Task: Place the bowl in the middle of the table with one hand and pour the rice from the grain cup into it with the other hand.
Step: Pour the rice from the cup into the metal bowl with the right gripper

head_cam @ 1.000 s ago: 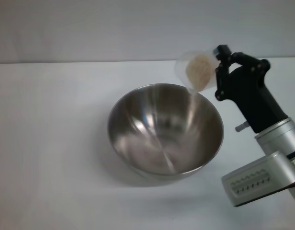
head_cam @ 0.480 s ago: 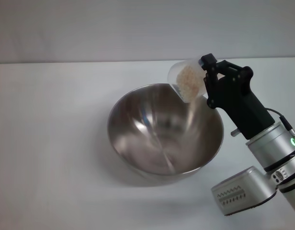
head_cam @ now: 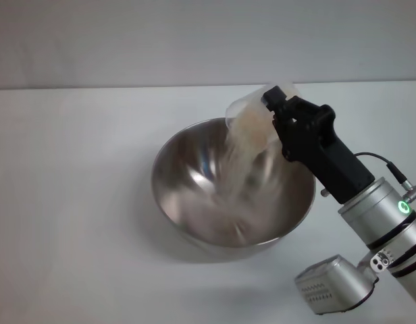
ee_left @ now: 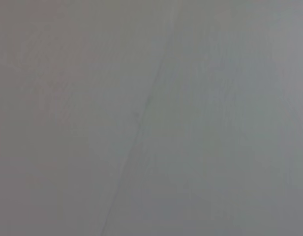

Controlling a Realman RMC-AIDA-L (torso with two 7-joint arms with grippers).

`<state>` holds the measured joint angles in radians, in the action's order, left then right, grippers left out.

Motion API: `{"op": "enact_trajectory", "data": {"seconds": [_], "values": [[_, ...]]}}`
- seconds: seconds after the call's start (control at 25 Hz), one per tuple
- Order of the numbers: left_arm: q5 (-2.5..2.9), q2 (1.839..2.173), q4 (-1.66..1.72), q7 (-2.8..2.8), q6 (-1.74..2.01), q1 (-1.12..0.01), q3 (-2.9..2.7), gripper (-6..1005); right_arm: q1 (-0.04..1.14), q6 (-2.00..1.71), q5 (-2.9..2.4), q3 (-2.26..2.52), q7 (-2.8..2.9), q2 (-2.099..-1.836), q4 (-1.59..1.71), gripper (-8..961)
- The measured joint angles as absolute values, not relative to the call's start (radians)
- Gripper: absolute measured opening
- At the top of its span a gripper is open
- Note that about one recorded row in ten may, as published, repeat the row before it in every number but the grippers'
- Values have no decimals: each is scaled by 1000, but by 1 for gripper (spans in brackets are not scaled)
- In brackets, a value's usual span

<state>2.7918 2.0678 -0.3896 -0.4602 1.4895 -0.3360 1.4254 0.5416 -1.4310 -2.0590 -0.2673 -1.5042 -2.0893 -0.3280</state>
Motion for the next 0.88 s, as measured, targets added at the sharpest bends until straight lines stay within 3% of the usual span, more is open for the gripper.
{"op": "enact_trajectory", "data": {"seconds": [0.88], "values": [[2791,2068,-384,-485,1483,-326,1406,756,572,-1439,-2181,-262,-1587,-2087,-192,16]]}}
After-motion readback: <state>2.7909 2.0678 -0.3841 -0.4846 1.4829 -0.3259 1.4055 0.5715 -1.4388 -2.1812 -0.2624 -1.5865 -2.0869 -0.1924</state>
